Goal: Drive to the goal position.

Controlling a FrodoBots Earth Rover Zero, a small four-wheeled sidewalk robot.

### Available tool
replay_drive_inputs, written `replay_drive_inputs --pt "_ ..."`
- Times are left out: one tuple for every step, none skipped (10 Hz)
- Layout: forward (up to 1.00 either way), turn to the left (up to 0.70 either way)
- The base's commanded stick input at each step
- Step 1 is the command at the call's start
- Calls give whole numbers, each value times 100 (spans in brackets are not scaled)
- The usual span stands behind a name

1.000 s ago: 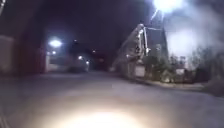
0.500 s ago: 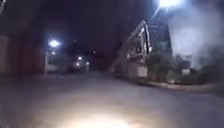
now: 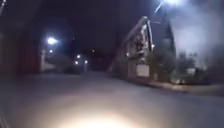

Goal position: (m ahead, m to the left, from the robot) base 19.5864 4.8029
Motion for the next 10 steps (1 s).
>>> replay_drive_inputs --pt "70 -35" --pt "70 -35" --pt "70 -35" --pt "70 -35" --pt "70 -15" --pt "70 0" --pt "70 0" --pt "70 0" --pt "70 0" --pt "70 0"
